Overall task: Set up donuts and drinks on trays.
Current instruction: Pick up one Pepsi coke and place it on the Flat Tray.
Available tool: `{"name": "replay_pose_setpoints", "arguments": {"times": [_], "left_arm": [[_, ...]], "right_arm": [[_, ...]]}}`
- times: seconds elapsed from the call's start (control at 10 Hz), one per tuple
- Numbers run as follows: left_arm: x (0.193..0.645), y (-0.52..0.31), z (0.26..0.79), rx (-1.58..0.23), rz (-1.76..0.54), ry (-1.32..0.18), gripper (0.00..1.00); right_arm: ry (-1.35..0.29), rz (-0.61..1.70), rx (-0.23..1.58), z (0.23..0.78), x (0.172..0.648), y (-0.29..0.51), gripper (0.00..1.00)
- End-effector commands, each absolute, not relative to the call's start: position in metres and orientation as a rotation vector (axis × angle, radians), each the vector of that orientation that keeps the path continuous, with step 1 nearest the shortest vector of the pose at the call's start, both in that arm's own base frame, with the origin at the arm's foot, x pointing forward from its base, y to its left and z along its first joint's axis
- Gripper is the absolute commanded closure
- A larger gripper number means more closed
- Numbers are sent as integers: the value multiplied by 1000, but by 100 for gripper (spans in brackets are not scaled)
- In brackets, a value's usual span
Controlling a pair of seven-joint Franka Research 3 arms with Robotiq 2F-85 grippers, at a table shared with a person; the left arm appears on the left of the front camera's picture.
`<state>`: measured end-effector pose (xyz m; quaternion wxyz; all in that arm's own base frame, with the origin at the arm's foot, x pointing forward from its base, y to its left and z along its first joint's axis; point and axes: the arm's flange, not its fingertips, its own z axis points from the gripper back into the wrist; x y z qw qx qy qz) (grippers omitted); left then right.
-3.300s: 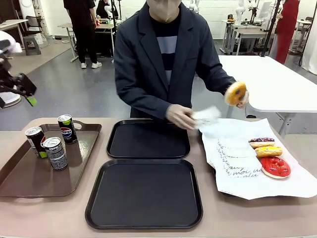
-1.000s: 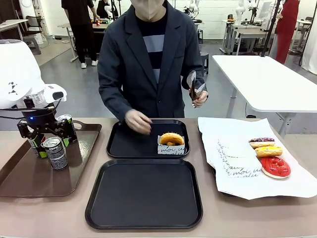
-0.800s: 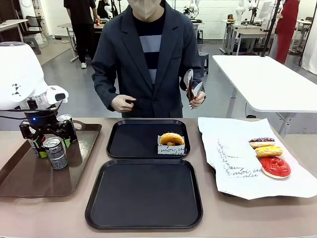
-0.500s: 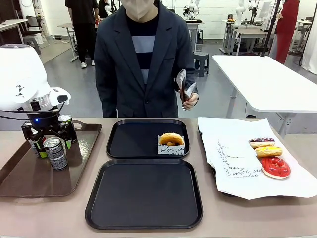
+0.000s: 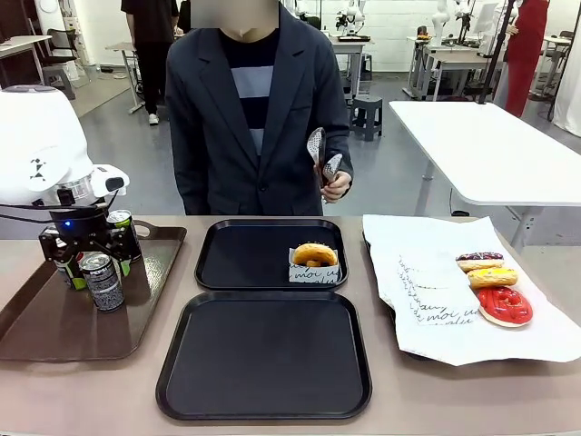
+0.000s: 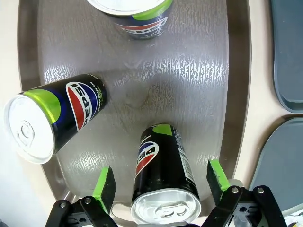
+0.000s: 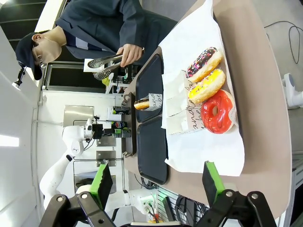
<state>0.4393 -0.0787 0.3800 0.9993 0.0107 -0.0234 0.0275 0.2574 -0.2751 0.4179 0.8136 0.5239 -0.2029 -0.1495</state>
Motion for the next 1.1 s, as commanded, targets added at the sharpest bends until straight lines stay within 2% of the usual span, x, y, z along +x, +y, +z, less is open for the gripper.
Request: {"name": "replay_pose_setpoints", "arguments": {"times": [0.0,0.1,0.2,0.3,0.4,0.5,0.6,0.7,0.8,0.9,1.0], "left_arm": [[440,-83,382,11,87,-30,0],[440,-82,383,12,88,-29,11],[441,-82,384,11,90,-26,16],[440,-83,384,10,91,-24,29],[440,-83,385,10,92,-23,35],[438,-82,386,11,91,-22,48],[438,-82,386,12,94,-18,54],[439,-82,387,13,99,-12,66],[439,-82,388,14,100,-8,72],[437,-81,393,7,110,-13,85],[432,-79,407,15,137,-25,88]], "right_arm": [[-422,-315,1123,417,256,-277,0],[-422,-315,1123,417,256,-277,0],[-422,-315,1123,417,256,-277,0],[-422,-315,1123,417,256,-277,0],[-422,-315,1123,417,256,-277,0],[-422,-315,1123,417,256,-277,0],[-422,-315,1123,417,256,-277,0],[-422,-315,1123,417,256,-277,0],[-422,-315,1123,417,256,-277,0],[-422,-315,1123,417,256,-277,0],[-422,-315,1123,417,256,-277,0]]}}
